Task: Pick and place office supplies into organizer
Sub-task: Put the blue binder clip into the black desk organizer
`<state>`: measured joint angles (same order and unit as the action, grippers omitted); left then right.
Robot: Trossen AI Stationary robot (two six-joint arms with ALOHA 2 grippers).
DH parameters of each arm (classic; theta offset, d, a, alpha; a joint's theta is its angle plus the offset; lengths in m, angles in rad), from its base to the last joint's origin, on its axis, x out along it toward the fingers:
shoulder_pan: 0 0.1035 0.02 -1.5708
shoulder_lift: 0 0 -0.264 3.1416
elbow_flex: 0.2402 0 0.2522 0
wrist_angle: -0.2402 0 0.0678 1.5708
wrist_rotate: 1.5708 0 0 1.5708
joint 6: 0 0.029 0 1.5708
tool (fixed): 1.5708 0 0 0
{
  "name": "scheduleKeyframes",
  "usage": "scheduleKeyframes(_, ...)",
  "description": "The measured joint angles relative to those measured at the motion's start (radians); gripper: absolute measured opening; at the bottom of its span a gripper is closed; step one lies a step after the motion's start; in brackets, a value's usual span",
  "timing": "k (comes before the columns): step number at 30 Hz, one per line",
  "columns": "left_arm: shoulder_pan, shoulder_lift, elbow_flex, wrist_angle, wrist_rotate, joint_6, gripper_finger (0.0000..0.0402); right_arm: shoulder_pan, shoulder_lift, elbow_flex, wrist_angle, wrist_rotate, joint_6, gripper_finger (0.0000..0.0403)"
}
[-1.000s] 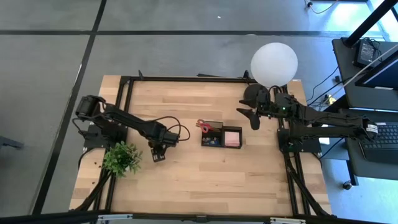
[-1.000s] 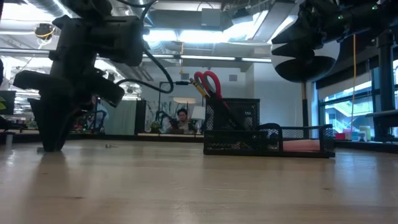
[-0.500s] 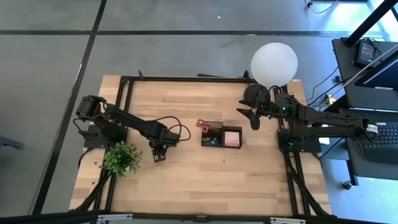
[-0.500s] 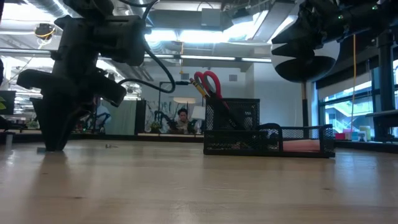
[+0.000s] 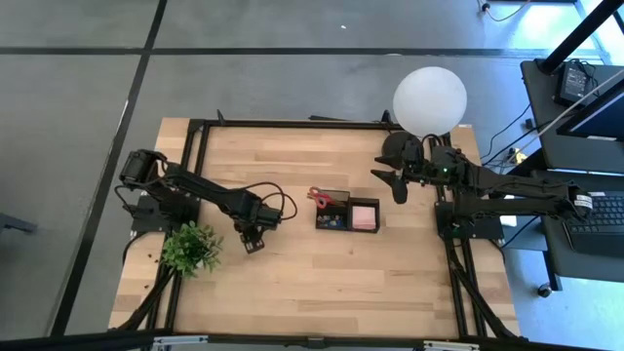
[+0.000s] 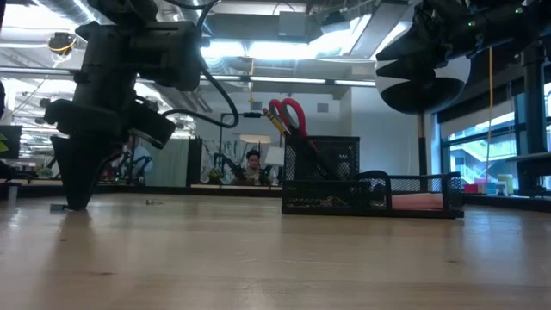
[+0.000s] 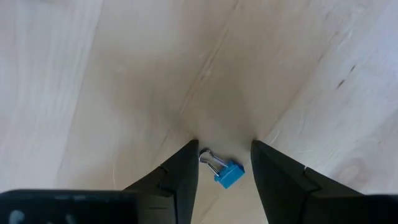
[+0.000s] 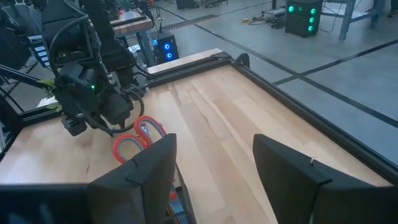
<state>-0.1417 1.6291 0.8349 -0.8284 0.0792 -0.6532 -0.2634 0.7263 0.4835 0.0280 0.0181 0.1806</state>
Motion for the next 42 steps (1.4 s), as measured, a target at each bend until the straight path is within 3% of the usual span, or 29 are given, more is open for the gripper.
scheduleKeyframes(25,-0.012,0.001,-0.003,-0.043,0.021,-0.117,0.0141,0.0,0.0,0.0,0.0,0.0,-0.005,0.0217)
scheduleKeyframes(31,-0.031,0.001,-0.003,-0.035,0.076,-0.17,0.0141,0.0,0.0,0.0,0.0,0.0,-0.006,0.0217)
scheduleKeyframes(42,-0.038,0.004,-0.003,-0.013,0.043,-0.201,0.0141,0.0,0.0,0.0,0.0,0.0,-0.006,0.0217)
